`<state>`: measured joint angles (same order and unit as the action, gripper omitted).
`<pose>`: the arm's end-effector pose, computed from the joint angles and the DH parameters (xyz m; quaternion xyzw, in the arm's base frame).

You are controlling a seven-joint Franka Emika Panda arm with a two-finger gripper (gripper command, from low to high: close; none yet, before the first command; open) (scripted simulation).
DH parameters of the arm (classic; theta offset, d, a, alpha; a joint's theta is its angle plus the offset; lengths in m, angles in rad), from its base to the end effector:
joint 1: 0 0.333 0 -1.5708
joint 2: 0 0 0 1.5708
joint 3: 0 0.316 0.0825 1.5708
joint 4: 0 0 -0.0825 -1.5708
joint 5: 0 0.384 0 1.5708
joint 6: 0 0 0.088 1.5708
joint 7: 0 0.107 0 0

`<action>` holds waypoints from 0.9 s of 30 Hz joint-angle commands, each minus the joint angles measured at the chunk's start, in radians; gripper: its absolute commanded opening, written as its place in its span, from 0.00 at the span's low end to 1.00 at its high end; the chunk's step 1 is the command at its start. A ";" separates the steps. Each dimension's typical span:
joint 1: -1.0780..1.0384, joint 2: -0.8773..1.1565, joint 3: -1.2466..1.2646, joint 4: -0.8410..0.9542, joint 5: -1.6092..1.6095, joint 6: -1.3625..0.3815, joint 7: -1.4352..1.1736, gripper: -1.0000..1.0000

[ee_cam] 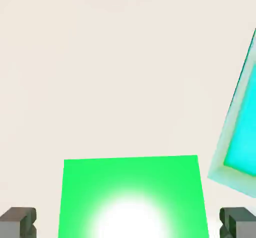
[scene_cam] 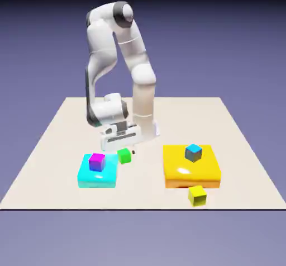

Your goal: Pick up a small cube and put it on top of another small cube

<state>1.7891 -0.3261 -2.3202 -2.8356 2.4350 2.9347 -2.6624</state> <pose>0.1961 -0.1112 0.1161 -0.9607 0.1718 -0.1788 0.1246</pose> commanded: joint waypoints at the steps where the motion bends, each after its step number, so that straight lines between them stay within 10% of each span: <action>1: 0.000 0.000 0.000 0.000 0.000 0.000 0.000 0.00; 27: -0.890 -0.094 0.905 -0.134 -0.316 0.228 0.347 0.00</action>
<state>0.8996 -0.4198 -1.4149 -2.9699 2.1195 3.1629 -2.3163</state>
